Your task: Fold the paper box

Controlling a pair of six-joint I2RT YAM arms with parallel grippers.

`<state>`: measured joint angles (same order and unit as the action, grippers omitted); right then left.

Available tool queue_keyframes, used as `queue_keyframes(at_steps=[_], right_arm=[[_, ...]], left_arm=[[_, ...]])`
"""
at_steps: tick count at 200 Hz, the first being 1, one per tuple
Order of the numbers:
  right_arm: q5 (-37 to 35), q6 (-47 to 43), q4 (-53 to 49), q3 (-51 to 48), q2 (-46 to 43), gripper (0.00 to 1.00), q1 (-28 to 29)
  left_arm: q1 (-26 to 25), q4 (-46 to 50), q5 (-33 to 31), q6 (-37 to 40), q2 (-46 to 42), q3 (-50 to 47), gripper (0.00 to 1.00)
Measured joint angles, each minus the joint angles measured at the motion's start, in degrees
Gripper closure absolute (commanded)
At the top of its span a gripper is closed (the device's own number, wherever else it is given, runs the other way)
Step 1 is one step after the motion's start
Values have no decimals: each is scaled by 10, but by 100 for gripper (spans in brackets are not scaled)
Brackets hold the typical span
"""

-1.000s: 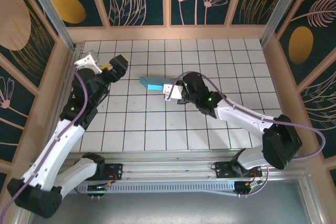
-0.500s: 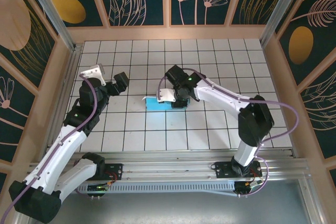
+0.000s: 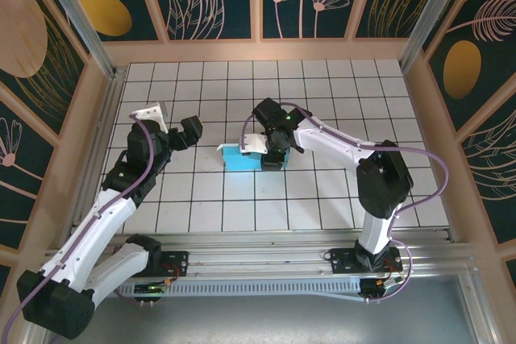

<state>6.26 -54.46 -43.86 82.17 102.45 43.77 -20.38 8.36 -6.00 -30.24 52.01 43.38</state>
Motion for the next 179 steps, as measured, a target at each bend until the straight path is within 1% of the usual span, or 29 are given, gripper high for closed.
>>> queue_keyframes(at_steps=[30,48,81,108,121,136,143,158,171,179], right_arm=[[16,9,8,10,-16,31,-6],[25,14,12,23,-22,31,-14],[44,30,17,40,-25,31,-26],[91,80,31,39,-40,31,-40],[109,151,73,19,-68,33,-55],[119,269,116,-12,-113,44,-89],[127,334,136,-27,-137,48,-115],[143,461,181,-74,-190,49,-177],[155,545,202,-123,-233,51,-224],[165,583,206,-148,-254,51,-241]], left_arm=[[0,0,11,5,9,0,1],[0,0,27,16,19,0,1],[0,0,74,47,37,0,1],[0,5,123,75,53,4,4],[0,15,146,88,65,10,7],[0,36,168,100,83,24,11],[0,46,179,103,92,32,13],[0,65,199,105,113,50,19],[0,78,215,104,124,59,25],[0,86,225,105,129,62,28]])
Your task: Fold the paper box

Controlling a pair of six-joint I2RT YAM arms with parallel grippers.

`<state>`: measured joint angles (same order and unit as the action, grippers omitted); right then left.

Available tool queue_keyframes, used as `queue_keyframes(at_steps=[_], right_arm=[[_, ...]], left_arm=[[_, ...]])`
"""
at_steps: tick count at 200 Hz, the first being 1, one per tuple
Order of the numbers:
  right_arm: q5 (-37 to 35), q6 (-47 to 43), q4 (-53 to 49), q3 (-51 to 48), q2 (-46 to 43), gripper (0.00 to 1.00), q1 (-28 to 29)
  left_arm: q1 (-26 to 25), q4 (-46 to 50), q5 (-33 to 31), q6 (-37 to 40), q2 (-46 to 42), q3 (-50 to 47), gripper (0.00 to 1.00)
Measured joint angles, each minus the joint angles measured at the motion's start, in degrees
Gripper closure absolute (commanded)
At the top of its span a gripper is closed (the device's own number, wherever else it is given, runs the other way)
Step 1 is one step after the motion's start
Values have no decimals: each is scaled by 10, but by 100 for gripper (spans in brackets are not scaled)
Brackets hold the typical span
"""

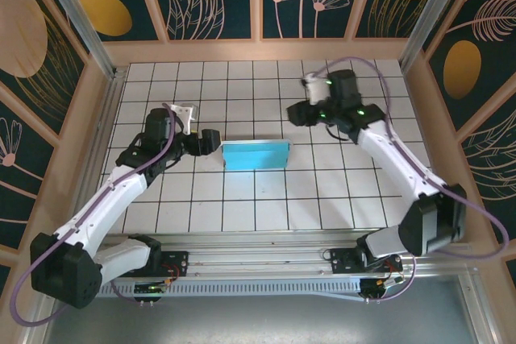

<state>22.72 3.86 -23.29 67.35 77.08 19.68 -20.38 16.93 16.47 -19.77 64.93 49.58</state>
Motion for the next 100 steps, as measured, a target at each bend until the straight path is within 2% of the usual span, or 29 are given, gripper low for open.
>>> queue_keyframes(at_steps=[31,66,100], right_arm=[[49,61,0,-61,-31,49,-6],[75,70,4,-88,-22,53,-1],[78,66,11,-91,11,61,16]], left_arm=[[0,24,28,-5,20,15,35],[0,32,40,-12,37,17,40],[-1,32,47,-25,49,16,44]])
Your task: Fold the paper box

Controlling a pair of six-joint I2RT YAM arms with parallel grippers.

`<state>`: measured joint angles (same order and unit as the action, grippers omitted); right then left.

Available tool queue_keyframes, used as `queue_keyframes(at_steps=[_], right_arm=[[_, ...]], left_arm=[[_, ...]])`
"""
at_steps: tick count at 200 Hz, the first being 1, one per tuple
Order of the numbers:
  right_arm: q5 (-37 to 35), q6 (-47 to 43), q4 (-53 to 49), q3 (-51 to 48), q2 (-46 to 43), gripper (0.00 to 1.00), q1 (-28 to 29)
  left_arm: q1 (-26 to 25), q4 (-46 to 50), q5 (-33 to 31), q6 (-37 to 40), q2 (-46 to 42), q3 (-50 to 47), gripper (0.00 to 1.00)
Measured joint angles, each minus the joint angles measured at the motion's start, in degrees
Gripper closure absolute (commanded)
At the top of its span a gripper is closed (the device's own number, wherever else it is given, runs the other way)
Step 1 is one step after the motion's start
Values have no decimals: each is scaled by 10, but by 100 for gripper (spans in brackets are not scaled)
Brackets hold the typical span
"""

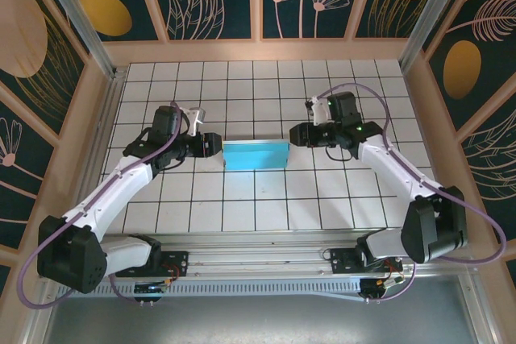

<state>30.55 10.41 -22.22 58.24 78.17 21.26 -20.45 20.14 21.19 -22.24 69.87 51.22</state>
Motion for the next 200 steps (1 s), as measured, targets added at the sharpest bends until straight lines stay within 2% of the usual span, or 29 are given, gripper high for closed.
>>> queue_keyframes(at_steps=[128,200], right_arm=[[0,9,26,-21,6,77,23],[-1,31,39,-28,7,79,29]], left_arm=[[-9,-42,31,-51,4,-35,58],[-9,-66,35,-59,23,-40,60]])
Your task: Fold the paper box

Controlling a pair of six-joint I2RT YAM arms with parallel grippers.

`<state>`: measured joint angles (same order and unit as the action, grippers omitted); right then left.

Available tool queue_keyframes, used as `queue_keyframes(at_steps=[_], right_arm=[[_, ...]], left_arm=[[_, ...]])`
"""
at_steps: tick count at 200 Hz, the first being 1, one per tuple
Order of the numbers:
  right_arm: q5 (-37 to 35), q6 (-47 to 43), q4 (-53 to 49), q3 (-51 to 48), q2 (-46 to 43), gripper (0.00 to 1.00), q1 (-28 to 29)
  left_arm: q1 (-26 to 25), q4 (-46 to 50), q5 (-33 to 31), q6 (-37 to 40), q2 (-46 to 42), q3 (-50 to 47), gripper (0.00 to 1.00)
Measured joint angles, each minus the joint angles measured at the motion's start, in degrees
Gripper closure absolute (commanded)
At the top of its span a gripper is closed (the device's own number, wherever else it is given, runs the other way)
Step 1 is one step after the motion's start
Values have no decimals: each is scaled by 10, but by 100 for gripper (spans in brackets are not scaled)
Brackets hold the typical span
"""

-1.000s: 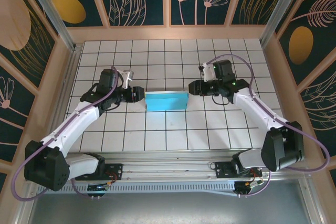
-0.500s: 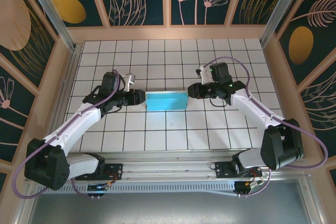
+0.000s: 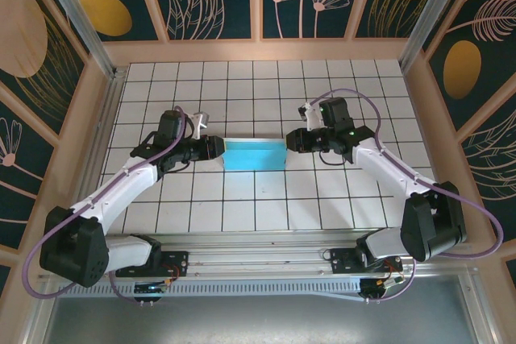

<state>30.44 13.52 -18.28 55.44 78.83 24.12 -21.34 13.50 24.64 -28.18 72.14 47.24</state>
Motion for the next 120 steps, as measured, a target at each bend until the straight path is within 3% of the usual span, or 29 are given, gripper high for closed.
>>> queue_keyframes(at_steps=[76,120], right_arm=[[-4,6,2,0,0,79,0],[-4,8,3,-1,0,76,1]], left_arm=[[0,3,-29,12,9,4,53],[0,2,-30,20,16,9,57]])
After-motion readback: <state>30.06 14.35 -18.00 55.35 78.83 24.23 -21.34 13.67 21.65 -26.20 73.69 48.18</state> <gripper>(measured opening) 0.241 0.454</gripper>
